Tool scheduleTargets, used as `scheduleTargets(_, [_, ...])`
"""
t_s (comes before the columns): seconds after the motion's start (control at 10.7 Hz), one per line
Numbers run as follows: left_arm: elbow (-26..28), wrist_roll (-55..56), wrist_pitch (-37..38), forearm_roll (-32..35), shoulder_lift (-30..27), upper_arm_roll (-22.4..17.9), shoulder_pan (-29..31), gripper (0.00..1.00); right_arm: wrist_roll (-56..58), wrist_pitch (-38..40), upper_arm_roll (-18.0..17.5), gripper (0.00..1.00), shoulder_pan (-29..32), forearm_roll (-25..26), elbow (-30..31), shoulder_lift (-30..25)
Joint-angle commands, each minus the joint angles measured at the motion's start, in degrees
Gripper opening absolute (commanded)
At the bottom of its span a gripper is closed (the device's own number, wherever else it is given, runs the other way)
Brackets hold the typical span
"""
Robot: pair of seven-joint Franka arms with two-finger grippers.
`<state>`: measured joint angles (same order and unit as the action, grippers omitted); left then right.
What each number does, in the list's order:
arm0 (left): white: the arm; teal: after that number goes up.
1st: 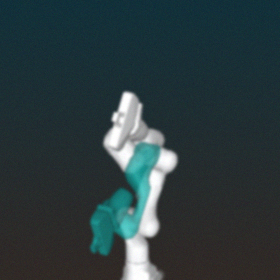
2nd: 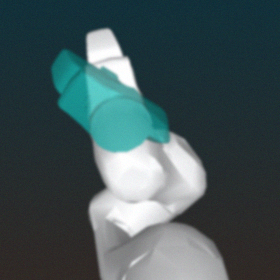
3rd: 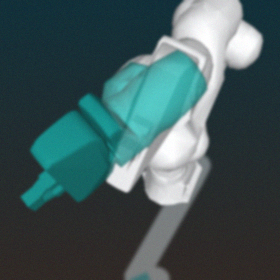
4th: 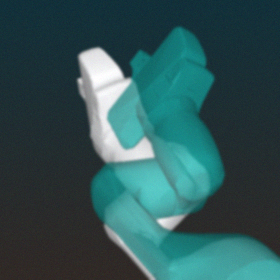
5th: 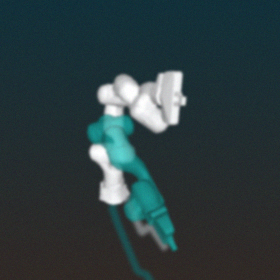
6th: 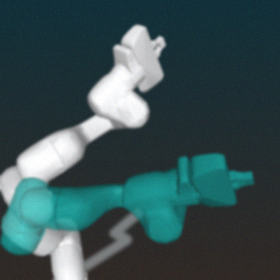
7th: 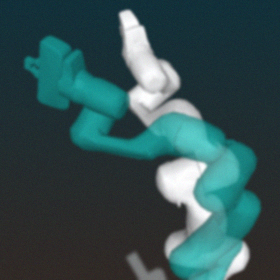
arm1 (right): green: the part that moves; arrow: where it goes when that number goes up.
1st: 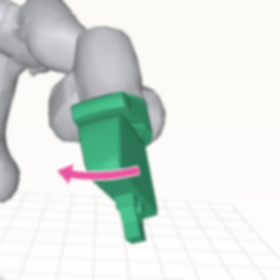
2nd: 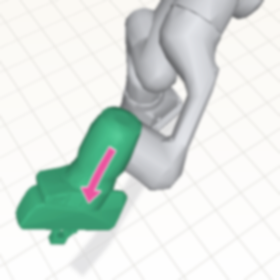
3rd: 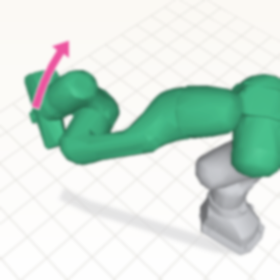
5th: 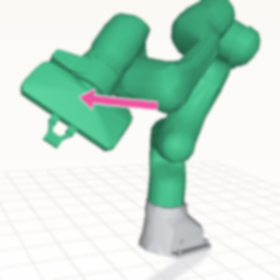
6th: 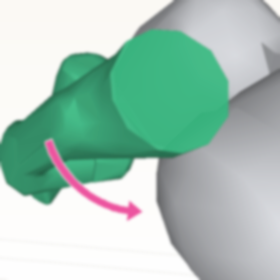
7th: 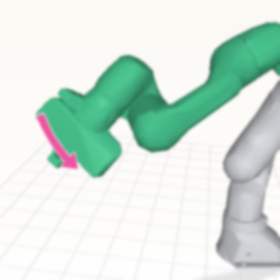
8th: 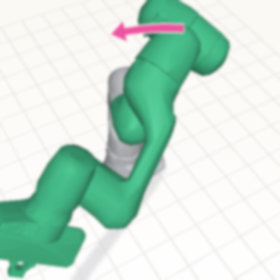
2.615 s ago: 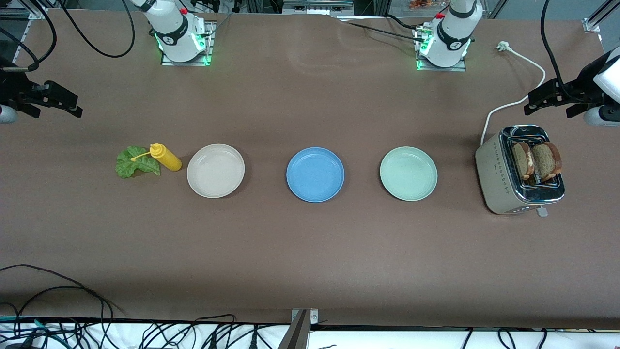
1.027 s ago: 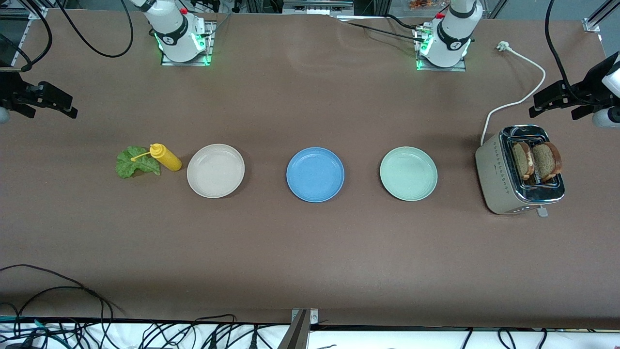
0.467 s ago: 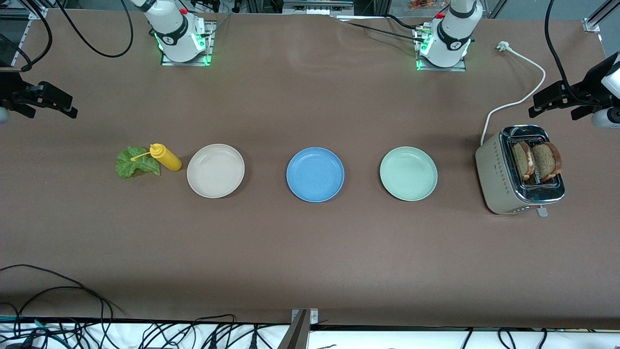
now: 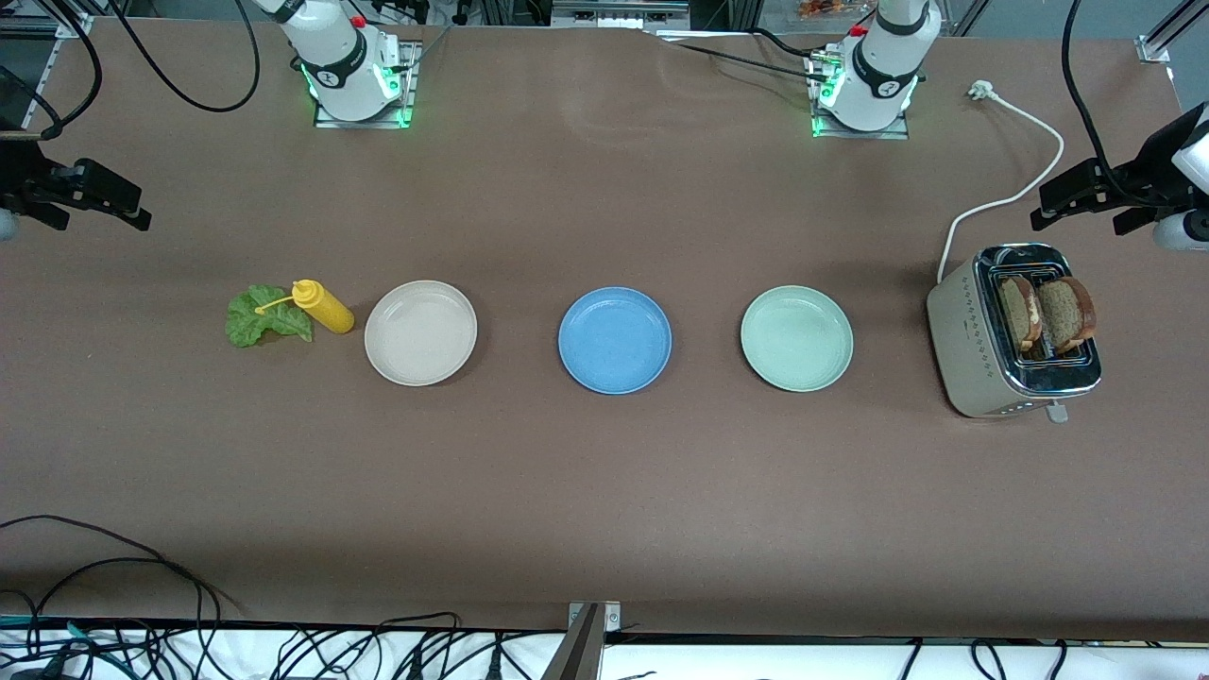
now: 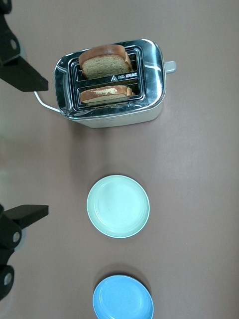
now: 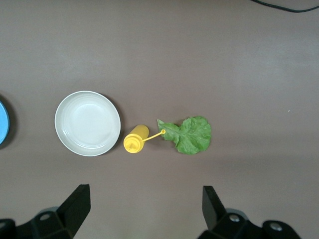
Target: Make sandwich in blue plate with both arms
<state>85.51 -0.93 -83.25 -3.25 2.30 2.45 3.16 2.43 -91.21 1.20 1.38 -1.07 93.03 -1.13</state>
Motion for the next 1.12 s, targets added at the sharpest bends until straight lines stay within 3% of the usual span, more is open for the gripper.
scheduleTargets(0.0, [-1.9,-1.1,0.3,0.3,0.9,0.3,0.3,1.00,-0.4,0.4,-0.1,1.00,0.3,-0.4,-0.9,-0.2])
scheduleTargets(1.03, [-1.2,-1.3,-2.7,2.3,0.8,0.5,0.4,1.00,-0.4,0.4,-0.1,1.00,0.3,-0.4,-0.8,-0.2])
